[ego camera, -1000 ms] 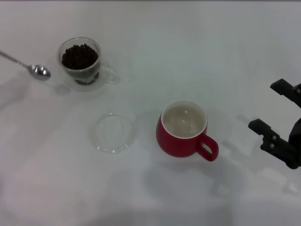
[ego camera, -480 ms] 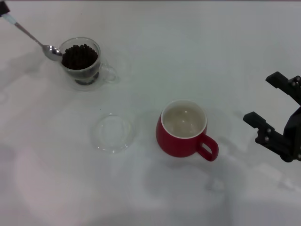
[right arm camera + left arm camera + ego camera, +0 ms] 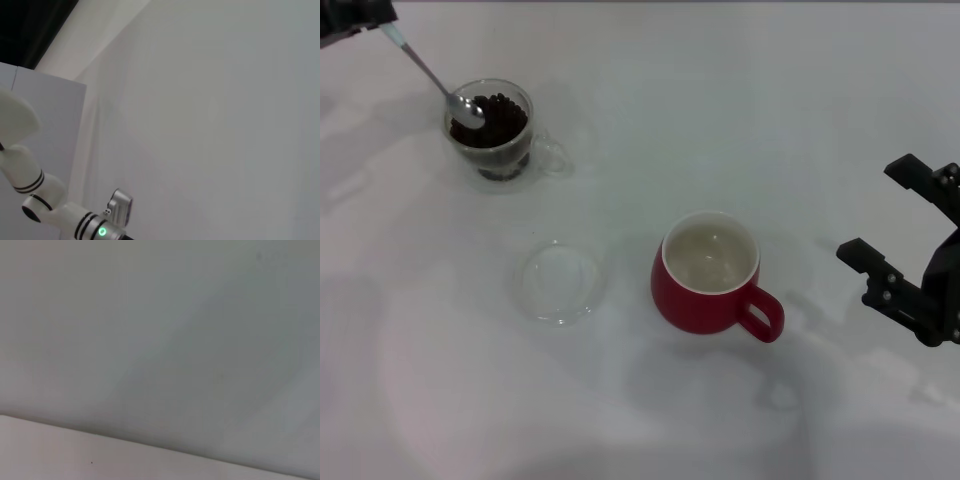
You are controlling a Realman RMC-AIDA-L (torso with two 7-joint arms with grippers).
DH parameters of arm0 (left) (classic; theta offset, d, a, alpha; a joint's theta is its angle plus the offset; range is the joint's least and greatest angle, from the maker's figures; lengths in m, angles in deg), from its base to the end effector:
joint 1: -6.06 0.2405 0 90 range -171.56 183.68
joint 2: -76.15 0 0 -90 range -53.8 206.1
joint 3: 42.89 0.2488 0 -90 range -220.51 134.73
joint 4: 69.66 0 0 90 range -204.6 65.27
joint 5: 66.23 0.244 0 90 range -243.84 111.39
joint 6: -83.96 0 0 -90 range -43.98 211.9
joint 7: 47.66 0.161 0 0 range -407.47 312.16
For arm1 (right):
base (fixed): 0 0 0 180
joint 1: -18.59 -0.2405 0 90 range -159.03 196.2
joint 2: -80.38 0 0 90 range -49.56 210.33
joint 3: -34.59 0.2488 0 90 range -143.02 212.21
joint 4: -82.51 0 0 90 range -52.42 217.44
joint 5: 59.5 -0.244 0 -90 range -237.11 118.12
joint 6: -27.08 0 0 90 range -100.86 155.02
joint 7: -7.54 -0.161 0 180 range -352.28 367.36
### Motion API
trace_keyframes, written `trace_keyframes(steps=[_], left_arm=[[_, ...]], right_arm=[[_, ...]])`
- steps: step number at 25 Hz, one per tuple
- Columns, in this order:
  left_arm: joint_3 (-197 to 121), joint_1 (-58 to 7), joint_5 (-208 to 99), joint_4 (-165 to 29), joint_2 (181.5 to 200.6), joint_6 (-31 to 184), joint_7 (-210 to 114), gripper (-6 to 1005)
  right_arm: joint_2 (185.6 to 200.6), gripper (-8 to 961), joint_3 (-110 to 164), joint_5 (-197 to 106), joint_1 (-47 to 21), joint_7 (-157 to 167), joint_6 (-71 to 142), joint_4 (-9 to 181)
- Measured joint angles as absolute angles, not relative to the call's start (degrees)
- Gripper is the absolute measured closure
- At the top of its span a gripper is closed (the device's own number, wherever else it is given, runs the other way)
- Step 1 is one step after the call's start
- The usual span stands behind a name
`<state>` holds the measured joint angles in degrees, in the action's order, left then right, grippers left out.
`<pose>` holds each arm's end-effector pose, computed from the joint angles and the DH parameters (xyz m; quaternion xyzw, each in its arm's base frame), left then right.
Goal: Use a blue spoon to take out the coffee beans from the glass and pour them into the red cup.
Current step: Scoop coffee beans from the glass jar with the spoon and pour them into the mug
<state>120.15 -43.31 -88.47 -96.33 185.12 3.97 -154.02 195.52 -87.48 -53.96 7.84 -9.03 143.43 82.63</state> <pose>-0.2997 0.4416 0.0676 -0.7849 -0.5073 -0.2783 0.2216 0.3163 0.1767 -0.0183 -0.8071 0.0358 0.4838 0.3367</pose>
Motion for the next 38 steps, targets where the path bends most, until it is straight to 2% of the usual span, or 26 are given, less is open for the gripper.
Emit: trace_keyframes(steps=[3,11,28,38], left_arm=[[120.15,-43.40,-88.58,-95.96,186.43,5.59,-152.28,877],[120.14,-42.58,-88.93,-94.68,188.15,9.45,-151.62,877],[120.07,-39.59,-92.00,-89.39,188.25,12.85,-155.54,877],[120.06,-35.37,-96.60,-87.83,187.89,12.50,-158.52,877]], right_arm=[[195.51,155,-87.48,-53.96,7.87,-9.19,143.43,82.89],[195.52,156,-87.47,-53.96,7.70,-9.27,142.16,83.40],[195.52,156,-87.39,-54.11,7.51,-9.95,140.24,83.39],[195.52,156,-87.40,-54.14,7.44,-9.95,139.73,83.39]])
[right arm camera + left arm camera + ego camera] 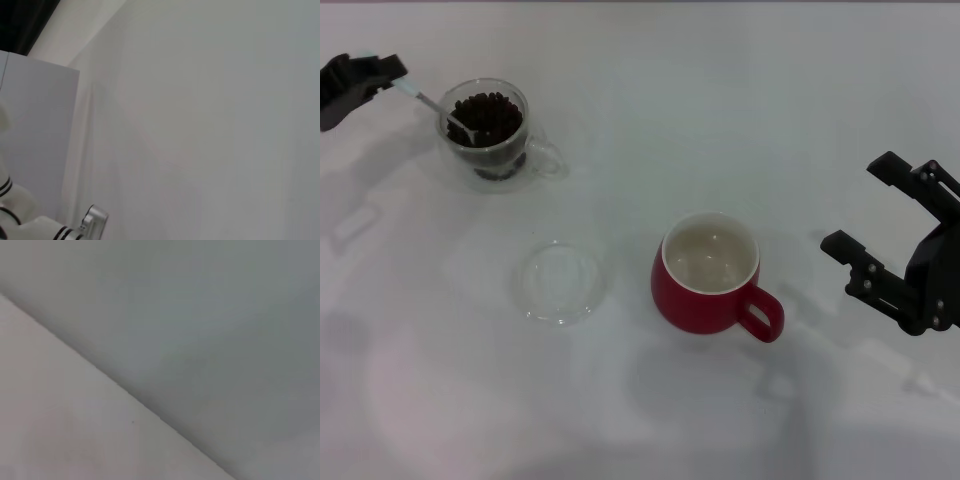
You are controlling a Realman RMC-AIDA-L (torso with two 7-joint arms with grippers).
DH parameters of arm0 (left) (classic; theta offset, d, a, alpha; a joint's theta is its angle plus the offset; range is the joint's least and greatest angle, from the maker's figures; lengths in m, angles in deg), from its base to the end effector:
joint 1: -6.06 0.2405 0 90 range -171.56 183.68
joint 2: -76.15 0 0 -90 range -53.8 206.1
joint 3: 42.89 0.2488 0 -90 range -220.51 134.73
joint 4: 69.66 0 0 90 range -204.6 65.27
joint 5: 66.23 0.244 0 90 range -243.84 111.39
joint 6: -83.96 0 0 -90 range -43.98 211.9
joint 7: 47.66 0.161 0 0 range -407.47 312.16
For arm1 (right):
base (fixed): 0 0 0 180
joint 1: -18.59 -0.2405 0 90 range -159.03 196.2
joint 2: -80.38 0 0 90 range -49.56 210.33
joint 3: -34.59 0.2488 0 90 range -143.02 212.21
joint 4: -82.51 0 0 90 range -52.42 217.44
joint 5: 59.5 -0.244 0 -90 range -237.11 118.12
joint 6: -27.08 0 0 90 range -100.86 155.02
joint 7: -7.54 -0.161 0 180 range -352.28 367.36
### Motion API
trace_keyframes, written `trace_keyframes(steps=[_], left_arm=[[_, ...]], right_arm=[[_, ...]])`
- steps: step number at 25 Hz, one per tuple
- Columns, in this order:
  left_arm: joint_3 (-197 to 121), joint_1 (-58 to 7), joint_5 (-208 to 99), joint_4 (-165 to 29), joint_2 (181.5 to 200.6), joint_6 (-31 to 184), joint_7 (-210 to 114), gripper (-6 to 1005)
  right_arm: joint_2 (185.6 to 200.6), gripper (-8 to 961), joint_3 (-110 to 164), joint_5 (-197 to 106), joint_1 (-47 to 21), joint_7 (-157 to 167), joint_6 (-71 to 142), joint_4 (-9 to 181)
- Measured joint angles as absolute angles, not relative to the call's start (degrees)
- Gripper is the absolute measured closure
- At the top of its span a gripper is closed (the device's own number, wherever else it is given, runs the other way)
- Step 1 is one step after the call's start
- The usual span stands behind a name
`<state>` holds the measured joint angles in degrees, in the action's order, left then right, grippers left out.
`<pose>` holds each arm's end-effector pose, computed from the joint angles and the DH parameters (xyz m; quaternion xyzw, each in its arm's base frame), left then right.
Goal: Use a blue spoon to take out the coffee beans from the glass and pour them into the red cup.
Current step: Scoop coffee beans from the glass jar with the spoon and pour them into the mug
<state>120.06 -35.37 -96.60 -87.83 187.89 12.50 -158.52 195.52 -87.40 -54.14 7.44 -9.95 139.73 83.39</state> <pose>-0.3395 0.4109 0.0209 -0.6784 -0.6154 -0.3366 0.2185 0.3191 0.1857 -0.0245 -0.8152 0.0508 0.4672 0.3384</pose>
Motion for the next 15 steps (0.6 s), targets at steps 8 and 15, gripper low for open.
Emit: trace_keyframes(steps=[8,15], left_arm=[[120.06,-31.36,-103.24,-84.96,186.43,12.12,-161.11,877],[119.95,-29.76,-105.99,-83.26,184.83,8.85,-163.24,877]], right_arm=[[195.43,156,-87.40,-54.14,7.46,-9.95,139.20,83.39],[195.50,155,-87.40,-54.08,7.54,-9.95,139.13,83.41]])
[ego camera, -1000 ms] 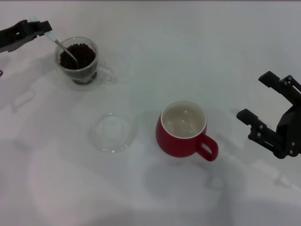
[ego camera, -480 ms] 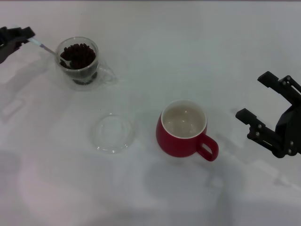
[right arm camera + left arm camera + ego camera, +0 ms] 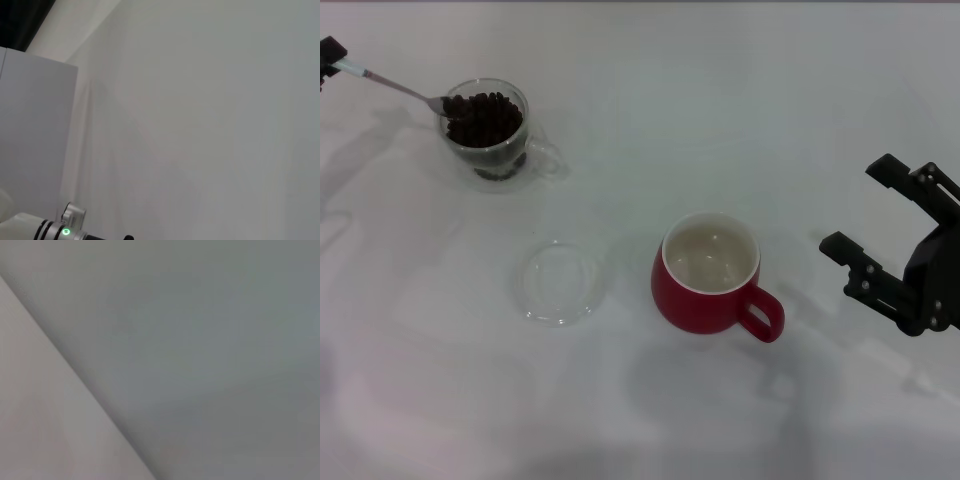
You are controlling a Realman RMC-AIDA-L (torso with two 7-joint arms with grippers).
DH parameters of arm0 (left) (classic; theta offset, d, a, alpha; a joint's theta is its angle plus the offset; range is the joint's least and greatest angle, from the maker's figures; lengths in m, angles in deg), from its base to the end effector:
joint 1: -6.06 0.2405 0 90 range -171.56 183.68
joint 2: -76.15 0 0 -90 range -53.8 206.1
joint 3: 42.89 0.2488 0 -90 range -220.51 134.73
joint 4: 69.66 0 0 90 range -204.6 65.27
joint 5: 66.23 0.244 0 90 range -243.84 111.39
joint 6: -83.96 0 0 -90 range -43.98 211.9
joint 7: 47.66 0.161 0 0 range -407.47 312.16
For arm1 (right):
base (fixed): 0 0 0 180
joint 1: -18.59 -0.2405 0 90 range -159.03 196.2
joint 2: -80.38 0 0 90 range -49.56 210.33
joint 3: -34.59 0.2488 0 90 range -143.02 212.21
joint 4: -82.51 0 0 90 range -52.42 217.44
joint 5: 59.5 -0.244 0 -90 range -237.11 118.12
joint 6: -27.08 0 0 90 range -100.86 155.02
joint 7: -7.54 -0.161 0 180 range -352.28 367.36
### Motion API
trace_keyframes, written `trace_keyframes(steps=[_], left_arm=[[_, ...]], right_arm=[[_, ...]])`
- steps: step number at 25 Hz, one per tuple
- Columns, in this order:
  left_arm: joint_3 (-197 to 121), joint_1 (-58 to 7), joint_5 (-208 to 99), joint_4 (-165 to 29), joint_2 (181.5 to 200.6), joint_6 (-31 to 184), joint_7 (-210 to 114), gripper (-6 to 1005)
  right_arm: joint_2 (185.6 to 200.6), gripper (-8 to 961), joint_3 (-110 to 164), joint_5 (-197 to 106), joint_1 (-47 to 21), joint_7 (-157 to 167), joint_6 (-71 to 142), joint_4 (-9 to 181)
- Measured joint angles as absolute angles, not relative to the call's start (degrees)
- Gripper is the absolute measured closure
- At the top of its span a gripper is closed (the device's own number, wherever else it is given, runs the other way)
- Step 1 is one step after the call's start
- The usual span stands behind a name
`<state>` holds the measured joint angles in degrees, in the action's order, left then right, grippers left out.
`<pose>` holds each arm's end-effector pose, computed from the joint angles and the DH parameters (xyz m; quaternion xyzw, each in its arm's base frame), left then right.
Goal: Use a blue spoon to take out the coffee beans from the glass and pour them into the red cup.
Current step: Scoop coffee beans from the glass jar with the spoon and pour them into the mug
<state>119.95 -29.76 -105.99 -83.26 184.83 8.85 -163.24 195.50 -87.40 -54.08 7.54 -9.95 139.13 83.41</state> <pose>-0.3571 0.3929 0.0463 -0.5991 -0.6497 -0.4240 0.1980 0.3205 0.1858 -0.0255 -0.8172 0.0537 0.4627 0.3393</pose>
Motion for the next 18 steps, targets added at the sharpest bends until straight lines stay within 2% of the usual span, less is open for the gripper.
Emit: trace_keyframes(steps=[12,18], left_arm=[[120.01,-29.35,-105.63,-83.49,184.08,0.26,-163.17,877],[120.05,-31.42,-102.14,-83.37,184.92,-2.12,-162.37,877]], right_arm=[[195.52,155,-87.40,-54.04,7.29,-9.90,138.81,84.76],[195.46,155,-87.40,-53.95,5.98,-9.48,137.83,85.17]])
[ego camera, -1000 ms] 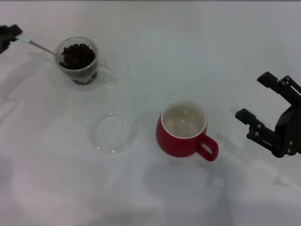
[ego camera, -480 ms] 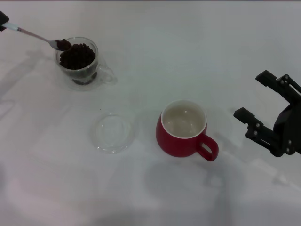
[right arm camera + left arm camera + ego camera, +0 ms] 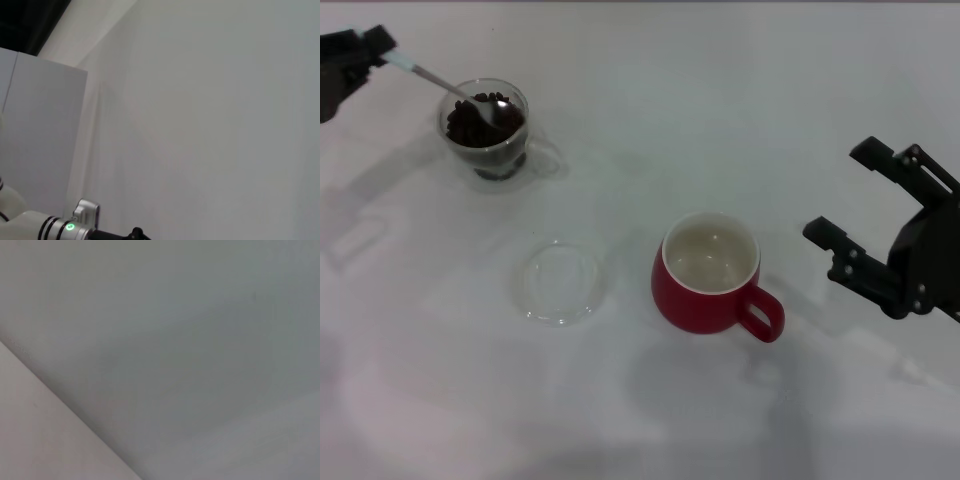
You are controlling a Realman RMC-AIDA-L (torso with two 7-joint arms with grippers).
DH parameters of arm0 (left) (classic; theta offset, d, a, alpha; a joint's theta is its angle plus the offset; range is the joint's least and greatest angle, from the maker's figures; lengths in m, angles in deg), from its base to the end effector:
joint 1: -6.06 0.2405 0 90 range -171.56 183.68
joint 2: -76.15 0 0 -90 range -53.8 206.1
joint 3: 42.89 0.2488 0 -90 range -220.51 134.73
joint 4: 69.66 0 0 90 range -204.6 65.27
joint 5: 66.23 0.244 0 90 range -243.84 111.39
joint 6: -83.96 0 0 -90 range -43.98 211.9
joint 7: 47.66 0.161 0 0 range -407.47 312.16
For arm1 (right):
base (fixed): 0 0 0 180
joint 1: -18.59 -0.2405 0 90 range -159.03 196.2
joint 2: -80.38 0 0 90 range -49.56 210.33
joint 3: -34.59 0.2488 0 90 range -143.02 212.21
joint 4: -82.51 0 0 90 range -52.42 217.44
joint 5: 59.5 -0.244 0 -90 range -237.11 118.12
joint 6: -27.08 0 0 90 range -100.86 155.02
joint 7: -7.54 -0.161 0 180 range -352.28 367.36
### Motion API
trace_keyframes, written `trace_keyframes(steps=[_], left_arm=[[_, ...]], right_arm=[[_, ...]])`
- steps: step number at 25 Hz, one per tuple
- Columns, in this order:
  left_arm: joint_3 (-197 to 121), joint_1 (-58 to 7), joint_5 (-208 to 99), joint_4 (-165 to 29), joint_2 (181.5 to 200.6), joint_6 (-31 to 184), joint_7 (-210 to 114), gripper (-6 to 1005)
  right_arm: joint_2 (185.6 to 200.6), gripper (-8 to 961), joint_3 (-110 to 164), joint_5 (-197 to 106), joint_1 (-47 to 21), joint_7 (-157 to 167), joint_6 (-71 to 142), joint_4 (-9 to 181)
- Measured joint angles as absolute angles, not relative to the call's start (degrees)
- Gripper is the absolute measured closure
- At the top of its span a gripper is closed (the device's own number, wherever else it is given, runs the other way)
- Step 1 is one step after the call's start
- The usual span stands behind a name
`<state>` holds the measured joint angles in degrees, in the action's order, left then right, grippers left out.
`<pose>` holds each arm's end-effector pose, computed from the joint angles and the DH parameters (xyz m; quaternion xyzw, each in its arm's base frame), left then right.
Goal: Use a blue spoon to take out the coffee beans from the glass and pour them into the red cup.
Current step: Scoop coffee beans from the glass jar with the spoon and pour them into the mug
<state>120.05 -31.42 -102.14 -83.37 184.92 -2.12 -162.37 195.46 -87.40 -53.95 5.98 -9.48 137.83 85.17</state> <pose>-0.3206 0.3837 0.0373 -0.6580 -0.6125 -0.4247 0.1071 0.3114 0.1994 -0.0284 -0.8176 0.0360 0.4682 0.3334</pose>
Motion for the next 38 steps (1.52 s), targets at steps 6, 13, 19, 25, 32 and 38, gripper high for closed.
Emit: trace_keyframes(steps=[6,13,19,25,32,38], left_arm=[[120.06,-34.30,-98.43,-82.70,185.91,-4.60,-162.23,877],[120.06,-37.91,-94.56,-81.56,187.36,-7.14,-162.07,876],[120.06,-40.81,-90.98,-80.33,188.15,-7.50,-161.45,876],[120.06,-43.33,-87.81,-80.76,189.04,-7.10,-160.68,876],[120.06,-47.52,-82.41,-80.96,190.21,-3.82,-156.57,876],[120.06,-51.96,-78.30,-81.09,191.05,-2.60,-149.82,876]], right_arm=[[195.43,156,-86.77,-54.06,5.03,-9.45,135.31,86.76],[195.50,156,-85.61,-54.12,4.87,-9.45,132.65,89.31],[195.52,155,-84.88,-54.14,5.10,-9.69,132.23,89.37],[195.52,156,-84.61,-54.14,5.74,-9.71,132.18,89.37],[195.52,155,-84.58,-54.14,6.03,-9.63,132.39,89.17],[195.52,156,-84.39,-54.43,6.13,-9.62,132.20,89.04]])
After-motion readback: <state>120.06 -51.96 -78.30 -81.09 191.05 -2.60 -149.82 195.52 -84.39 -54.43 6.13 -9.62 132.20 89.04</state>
